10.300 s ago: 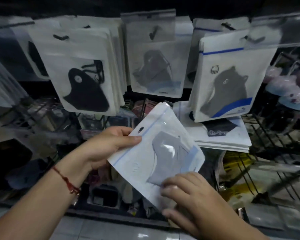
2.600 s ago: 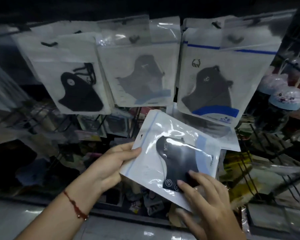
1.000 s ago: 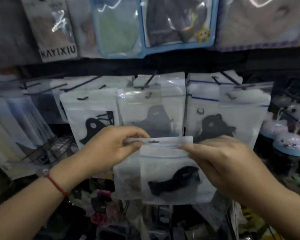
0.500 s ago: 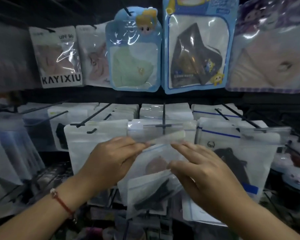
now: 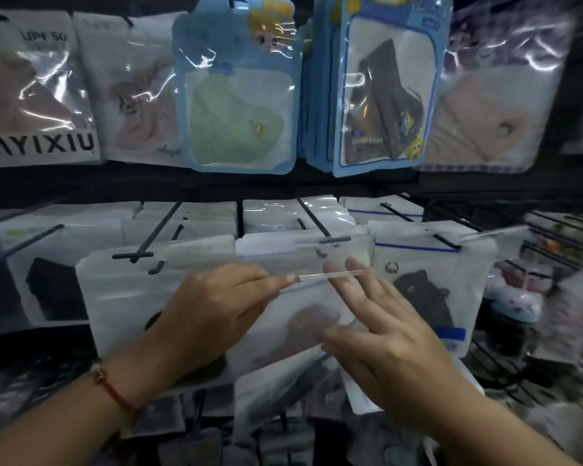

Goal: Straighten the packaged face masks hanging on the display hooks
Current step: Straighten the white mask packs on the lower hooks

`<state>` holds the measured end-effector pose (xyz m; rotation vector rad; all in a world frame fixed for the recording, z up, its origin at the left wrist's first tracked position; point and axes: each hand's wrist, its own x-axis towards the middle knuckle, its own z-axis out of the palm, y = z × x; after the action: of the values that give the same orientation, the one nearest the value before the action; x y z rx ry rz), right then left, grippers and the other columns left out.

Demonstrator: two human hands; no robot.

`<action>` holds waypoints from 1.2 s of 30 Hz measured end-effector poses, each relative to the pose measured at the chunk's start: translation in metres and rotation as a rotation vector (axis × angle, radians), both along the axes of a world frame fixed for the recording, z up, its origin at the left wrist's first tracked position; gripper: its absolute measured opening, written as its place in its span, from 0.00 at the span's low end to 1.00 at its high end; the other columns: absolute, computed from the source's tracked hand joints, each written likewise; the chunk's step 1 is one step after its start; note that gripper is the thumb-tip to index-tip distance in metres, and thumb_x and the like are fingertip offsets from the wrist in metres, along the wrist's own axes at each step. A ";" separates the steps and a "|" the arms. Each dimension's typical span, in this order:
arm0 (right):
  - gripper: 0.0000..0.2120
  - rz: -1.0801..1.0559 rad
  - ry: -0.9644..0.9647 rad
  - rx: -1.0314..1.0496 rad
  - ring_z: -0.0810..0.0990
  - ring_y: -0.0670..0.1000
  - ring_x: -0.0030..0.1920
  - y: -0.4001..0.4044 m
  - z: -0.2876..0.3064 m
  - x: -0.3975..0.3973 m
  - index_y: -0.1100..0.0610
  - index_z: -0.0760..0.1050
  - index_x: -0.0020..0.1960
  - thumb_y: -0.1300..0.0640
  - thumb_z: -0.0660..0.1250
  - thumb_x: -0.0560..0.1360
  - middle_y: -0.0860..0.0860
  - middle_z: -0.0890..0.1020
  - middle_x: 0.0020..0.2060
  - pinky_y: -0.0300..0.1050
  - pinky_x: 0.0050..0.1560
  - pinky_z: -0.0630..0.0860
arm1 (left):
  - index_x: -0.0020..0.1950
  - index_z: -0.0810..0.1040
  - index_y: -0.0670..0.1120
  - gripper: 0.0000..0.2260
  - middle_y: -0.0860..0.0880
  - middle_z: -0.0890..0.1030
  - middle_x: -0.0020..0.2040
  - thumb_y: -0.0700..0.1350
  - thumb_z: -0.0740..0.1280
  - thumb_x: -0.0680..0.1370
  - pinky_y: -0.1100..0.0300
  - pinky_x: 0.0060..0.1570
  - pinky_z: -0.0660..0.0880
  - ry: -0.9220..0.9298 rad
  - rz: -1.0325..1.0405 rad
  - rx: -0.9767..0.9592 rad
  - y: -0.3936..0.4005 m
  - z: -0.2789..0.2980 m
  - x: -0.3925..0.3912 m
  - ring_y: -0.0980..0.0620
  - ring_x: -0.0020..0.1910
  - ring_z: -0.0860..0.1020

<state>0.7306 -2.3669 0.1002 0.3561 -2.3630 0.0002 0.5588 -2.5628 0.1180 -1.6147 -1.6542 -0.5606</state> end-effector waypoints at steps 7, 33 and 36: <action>0.11 -0.169 -0.030 0.148 0.53 0.60 0.78 -0.009 0.020 0.004 0.51 0.80 0.44 0.49 0.62 0.80 0.59 0.60 0.76 0.56 0.77 0.53 | 0.66 0.80 0.48 0.13 0.51 0.84 0.48 0.44 0.64 0.83 0.55 0.38 0.79 -0.004 -0.103 -0.007 0.004 0.009 -0.008 0.52 0.43 0.81; 0.14 -0.256 -0.079 0.174 0.52 0.57 0.79 -0.006 0.037 0.005 0.52 0.80 0.44 0.48 0.60 0.80 0.55 0.58 0.78 0.56 0.75 0.56 | 0.64 0.81 0.48 0.15 0.49 0.83 0.43 0.38 0.69 0.79 0.54 0.33 0.75 0.043 0.033 0.110 0.037 0.011 -0.008 0.48 0.37 0.77; 0.13 -0.264 -0.084 0.148 0.51 0.58 0.79 -0.010 0.036 0.005 0.52 0.80 0.45 0.49 0.60 0.80 0.55 0.58 0.78 0.53 0.77 0.54 | 0.61 0.83 0.48 0.15 0.48 0.83 0.42 0.37 0.71 0.75 0.52 0.34 0.77 0.091 0.087 0.120 0.047 0.008 -0.016 0.44 0.39 0.79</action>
<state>0.7356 -2.3765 0.1363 0.1129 -2.4830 -0.2906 0.5429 -2.5162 0.1260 -1.4531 -1.5853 -0.5247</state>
